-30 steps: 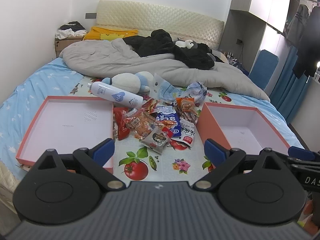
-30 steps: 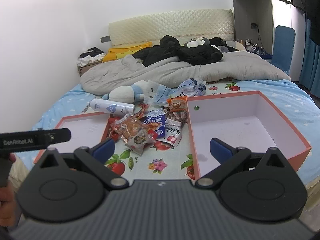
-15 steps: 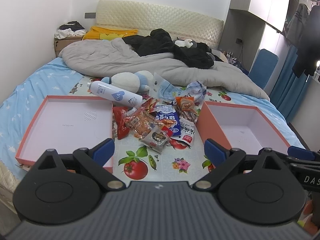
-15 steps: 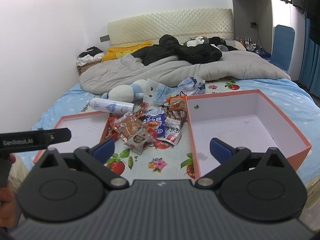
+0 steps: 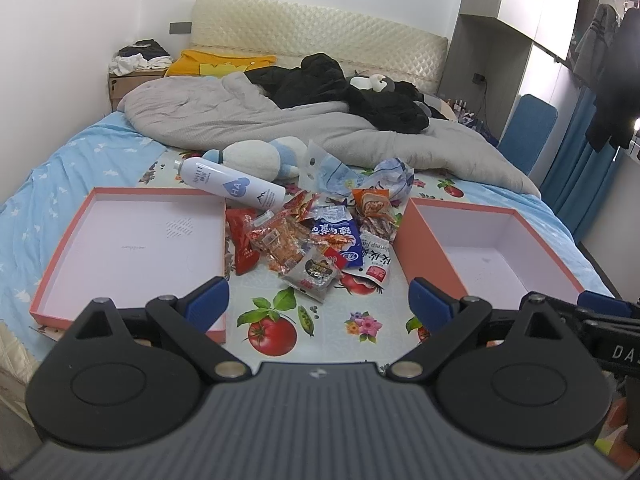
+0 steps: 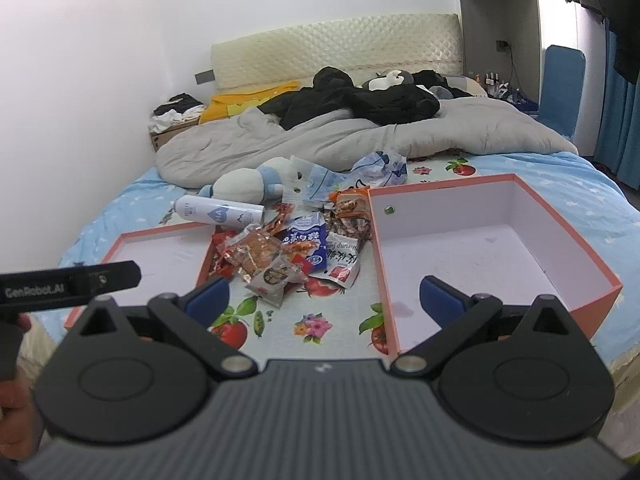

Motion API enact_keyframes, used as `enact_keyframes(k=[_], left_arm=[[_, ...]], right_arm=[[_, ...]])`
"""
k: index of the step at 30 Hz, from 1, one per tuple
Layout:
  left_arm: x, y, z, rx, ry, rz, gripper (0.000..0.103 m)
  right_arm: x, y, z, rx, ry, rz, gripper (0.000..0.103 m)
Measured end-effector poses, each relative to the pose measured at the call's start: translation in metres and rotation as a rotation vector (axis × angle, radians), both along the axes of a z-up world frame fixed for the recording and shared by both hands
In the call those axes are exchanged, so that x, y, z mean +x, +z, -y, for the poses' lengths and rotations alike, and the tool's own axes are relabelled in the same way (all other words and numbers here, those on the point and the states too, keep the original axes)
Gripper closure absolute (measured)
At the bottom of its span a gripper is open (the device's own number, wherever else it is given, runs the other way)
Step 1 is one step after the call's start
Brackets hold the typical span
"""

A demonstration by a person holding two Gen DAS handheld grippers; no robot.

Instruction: Organize snacks

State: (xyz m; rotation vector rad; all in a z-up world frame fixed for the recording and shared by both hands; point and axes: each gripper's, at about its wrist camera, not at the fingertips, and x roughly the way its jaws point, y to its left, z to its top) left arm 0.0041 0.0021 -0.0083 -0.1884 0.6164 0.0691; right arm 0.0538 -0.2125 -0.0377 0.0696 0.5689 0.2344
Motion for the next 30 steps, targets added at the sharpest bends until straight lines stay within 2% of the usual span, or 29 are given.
enact_keyframes(k=[30], left_arm=[[0.0061,-0.01,-0.0045,-0.026,0.009,-0.011,0.005]], right_arm=[[0.004,-0.006,0.0054,0.023,-0.011,-0.035,0.0]])
